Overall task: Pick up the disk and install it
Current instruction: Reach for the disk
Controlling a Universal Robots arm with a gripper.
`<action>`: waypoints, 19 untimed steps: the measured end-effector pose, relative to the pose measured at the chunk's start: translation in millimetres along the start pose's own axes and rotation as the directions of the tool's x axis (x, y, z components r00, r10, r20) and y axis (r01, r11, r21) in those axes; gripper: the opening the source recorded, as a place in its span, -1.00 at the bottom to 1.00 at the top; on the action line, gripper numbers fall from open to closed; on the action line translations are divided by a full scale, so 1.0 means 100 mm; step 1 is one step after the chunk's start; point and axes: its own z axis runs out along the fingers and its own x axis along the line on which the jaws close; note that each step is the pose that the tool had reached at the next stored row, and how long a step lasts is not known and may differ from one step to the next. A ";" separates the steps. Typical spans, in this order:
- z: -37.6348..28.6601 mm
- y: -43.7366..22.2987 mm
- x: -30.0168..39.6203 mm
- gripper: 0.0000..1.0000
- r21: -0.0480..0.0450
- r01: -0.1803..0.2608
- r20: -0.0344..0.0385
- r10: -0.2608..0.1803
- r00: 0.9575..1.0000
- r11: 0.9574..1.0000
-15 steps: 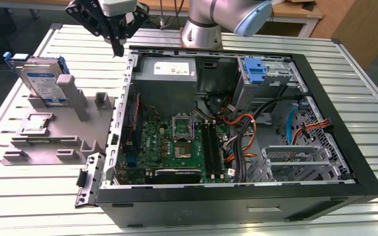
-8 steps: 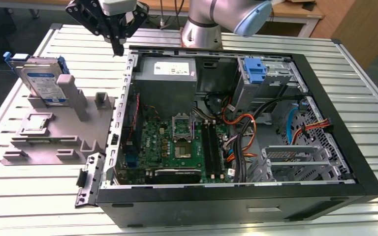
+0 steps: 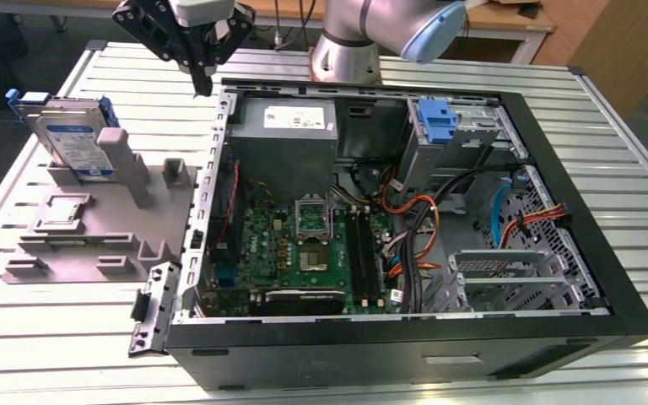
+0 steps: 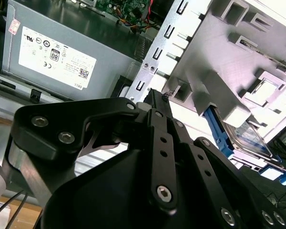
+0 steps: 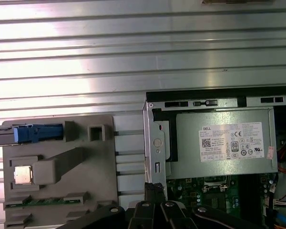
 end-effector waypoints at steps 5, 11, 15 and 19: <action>0.003 0.044 0.007 -0.80 0.000 0.000 0.000 0.000 1.000 1.000; 0.014 0.124 0.179 -0.80 0.000 0.000 0.000 0.000 1.000 1.000; 0.022 0.136 0.357 -0.80 0.000 0.000 -0.001 0.000 1.000 1.000; 0.035 0.149 0.504 -0.80 0.000 0.000 -0.003 0.000 1.000 1.000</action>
